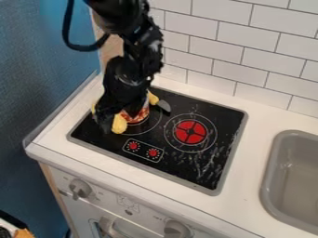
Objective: Move the corn to the upper right of the stove
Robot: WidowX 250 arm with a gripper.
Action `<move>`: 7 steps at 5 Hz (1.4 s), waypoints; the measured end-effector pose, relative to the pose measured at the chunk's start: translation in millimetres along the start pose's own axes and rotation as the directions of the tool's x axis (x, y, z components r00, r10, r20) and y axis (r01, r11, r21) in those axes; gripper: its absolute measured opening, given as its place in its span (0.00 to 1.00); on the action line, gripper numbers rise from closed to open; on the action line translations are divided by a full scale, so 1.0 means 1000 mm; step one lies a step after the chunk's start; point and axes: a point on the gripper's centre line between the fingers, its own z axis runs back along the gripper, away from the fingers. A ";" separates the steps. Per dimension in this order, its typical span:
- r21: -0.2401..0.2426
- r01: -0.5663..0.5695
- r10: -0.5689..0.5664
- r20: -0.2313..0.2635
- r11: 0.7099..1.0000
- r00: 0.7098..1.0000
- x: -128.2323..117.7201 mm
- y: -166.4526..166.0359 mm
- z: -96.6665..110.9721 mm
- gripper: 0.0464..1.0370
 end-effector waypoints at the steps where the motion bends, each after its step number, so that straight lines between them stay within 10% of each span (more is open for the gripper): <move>1: 0.014 0.017 -0.018 0.015 1.000 1.000 0.005 -0.009 -0.012 0.96; 5: 0.094 -0.010 0.018 -0.084 0.996 0.996 0.021 -0.008 -0.049 0.92; 6: 0.094 -0.021 0.032 -0.120 0.995 0.992 0.022 -0.004 -0.052 0.65; 7: 0.097 -0.018 0.030 -0.124 0.995 0.992 0.022 -0.003 -0.052 0.59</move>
